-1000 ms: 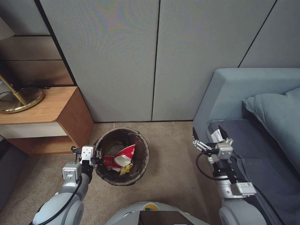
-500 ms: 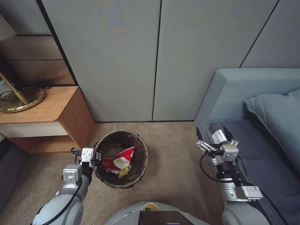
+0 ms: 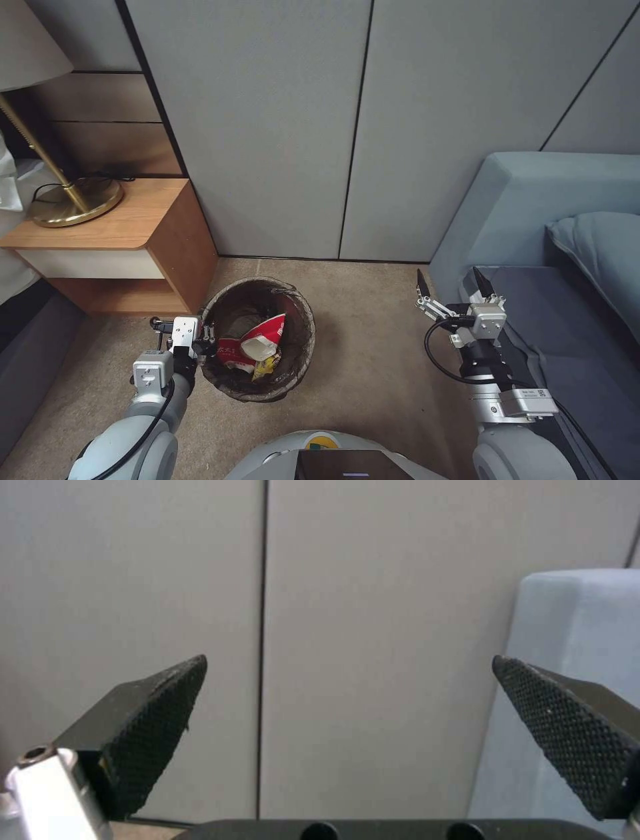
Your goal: Pick up the trash bin, then pick up the garbage from the floor and place it into the trash bin.
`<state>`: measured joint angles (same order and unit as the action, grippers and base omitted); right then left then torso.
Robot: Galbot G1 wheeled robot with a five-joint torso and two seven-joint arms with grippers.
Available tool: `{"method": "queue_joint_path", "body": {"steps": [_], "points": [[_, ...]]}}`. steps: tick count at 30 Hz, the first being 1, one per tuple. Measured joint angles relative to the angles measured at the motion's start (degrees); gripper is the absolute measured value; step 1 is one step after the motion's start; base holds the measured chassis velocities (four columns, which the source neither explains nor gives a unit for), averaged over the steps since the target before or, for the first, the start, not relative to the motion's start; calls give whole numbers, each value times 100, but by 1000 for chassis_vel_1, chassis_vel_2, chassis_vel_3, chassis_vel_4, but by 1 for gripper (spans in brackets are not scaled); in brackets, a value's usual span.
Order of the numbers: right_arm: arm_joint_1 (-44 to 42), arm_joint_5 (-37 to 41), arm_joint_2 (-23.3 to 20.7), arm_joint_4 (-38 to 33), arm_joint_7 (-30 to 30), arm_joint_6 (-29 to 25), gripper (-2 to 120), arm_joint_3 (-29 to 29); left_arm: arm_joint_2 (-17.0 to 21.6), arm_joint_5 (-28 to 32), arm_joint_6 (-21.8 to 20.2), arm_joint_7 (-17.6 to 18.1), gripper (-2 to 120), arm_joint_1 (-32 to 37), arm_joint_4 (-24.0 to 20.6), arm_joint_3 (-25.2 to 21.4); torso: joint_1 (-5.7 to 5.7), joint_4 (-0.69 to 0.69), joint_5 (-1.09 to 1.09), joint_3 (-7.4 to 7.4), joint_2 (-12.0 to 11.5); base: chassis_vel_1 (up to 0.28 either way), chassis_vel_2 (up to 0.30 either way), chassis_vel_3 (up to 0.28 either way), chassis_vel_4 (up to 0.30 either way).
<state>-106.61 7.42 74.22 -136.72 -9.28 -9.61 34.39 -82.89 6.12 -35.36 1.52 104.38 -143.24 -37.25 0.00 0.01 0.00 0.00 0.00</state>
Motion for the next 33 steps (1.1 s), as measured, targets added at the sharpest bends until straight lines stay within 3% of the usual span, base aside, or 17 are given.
{"method": "queue_joint_path", "body": {"steps": [33], "points": [[-7,173,-8,76,49,-21,100,102,-69,-38,31,14,2,54,0,-6,0,-1,0,0,0,54,52,51,50]]}}
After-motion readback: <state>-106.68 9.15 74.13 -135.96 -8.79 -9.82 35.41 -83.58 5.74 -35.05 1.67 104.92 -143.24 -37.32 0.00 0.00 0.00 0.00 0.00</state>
